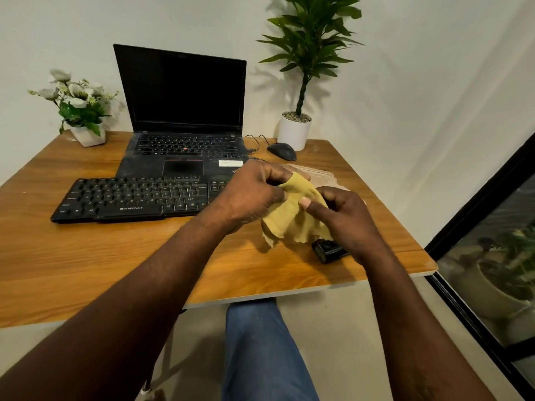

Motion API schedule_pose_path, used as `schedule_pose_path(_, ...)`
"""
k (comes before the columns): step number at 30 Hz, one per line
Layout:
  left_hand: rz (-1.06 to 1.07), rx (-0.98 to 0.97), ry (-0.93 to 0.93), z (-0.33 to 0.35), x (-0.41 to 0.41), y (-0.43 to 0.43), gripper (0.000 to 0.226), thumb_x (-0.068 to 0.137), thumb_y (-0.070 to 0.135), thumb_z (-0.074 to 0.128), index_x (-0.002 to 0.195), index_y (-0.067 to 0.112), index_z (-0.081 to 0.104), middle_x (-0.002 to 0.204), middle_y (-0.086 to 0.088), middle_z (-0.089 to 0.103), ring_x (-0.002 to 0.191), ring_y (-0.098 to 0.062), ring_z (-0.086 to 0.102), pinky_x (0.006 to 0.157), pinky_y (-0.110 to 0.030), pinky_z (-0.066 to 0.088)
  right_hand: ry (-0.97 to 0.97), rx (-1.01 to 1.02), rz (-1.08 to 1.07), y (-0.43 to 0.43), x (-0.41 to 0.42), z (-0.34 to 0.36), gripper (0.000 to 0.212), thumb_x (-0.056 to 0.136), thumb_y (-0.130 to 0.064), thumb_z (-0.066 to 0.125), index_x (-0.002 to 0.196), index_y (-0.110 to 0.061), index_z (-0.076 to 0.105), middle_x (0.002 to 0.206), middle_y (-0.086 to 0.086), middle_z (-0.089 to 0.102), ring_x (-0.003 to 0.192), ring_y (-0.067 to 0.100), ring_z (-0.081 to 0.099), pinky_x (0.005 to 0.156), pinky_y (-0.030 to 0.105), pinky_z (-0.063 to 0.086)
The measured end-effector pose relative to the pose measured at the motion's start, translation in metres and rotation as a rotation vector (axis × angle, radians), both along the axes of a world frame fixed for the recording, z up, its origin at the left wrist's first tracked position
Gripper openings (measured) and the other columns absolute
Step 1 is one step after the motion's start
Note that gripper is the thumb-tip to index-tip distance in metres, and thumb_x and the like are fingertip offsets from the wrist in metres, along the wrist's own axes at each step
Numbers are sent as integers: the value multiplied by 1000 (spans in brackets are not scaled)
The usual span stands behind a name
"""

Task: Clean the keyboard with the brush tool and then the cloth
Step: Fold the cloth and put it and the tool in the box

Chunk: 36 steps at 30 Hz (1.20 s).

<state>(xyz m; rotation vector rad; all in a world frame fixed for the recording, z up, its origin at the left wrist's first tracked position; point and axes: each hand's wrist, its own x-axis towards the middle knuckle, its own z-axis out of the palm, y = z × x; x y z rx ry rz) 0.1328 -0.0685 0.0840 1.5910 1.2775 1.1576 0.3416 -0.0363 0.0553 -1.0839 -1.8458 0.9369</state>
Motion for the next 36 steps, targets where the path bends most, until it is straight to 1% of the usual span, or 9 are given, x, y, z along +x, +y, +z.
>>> schedule_pose_path(4, 31, -15, 37, 3, -3, -3, 36, 86, -16, 62, 93, 16, 79, 100, 4, 78, 91, -23, 75, 83, -50, 62, -23, 35, -73, 3, 1, -2, 14, 89, -36, 80, 91, -22, 76, 87, -6, 75, 81, 14, 70, 66, 34, 54)
schedule_pose_path(6, 9, -37, 1, 2, -3, -2, 11, 89, 1, 73, 96, 7, 79, 100, -7, 78, 92, -28, 75, 84, -48, 61, -25, 36, -61, 3, 2, -2, 16, 84, -31, 85, 89, -21, 74, 87, -4, 75, 81, 15, 71, 65, 37, 57)
schedule_pose_path(10, 64, -43, -20, 2, 1, 2, 27, 92, 33, 76, 92, 6, 77, 91, -16, 76, 80, -33, 73, 76, -53, 60, 16, 22, -25, 3, 2, 0, 27, 78, -28, 90, 92, -20, 68, 91, 3, 76, 88, 25, 74, 71, 47, 61)
schedule_pose_path(17, 90, 66, 107, -3, 5, 8, 12, 97, 23, 71, 105, 19, 78, 95, 5, 77, 87, -10, 73, 83, -44, 63, -60, -67, -77, 6, 13, 3, 22, 82, -36, 86, 97, -23, 77, 94, -8, 78, 87, 9, 72, 73, 37, 56)
schedule_pose_path(22, 56, 91, 110, -16, 9, 15, 27, 95, 16, 73, 120, 26, 71, 107, 8, 76, 97, -10, 73, 86, -47, 62, -60, -113, -104, 11, 22, 2, 31, 80, -41, 86, 91, -15, 75, 93, 1, 77, 87, 20, 73, 72, 47, 60)
schedule_pose_path(27, -45, 44, 45, -24, 10, 23, 51, 91, 9, 76, 134, 31, 62, 120, 6, 71, 107, -12, 70, 88, -44, 62, 95, -242, -36, 19, 49, 5, 37, 71, -25, 88, 102, -15, 71, 99, -3, 76, 99, 23, 73, 74, 38, 61)
schedule_pose_path(32, -54, -32, -221, -25, 24, 32, 45, 90, -4, 73, 126, 20, 63, 116, -1, 77, 106, -19, 74, 80, -32, 61, 457, -424, -55, 36, 63, 3, 55, 77, -20, 82, 127, -5, 66, 117, 10, 75, 109, 32, 72, 87, 49, 61)
schedule_pose_path(34, -4, -58, -324, -27, 34, 37, 43, 89, -4, 73, 125, 18, 64, 115, -3, 77, 107, -19, 74, 86, -35, 62, 640, -522, -148, 45, 61, -4, 61, 79, -26, 83, 134, -7, 64, 120, 14, 72, 110, 34, 70, 94, 53, 57)
schedule_pose_path(36, 34, -105, -383, -29, 45, 45, 42, 90, -1, 73, 126, 17, 63, 115, -3, 77, 107, -19, 74, 94, -40, 60, 655, -536, -192, 52, 60, -9, 64, 78, -34, 87, 133, -10, 65, 114, 14, 68, 105, 35, 66, 95, 58, 53)
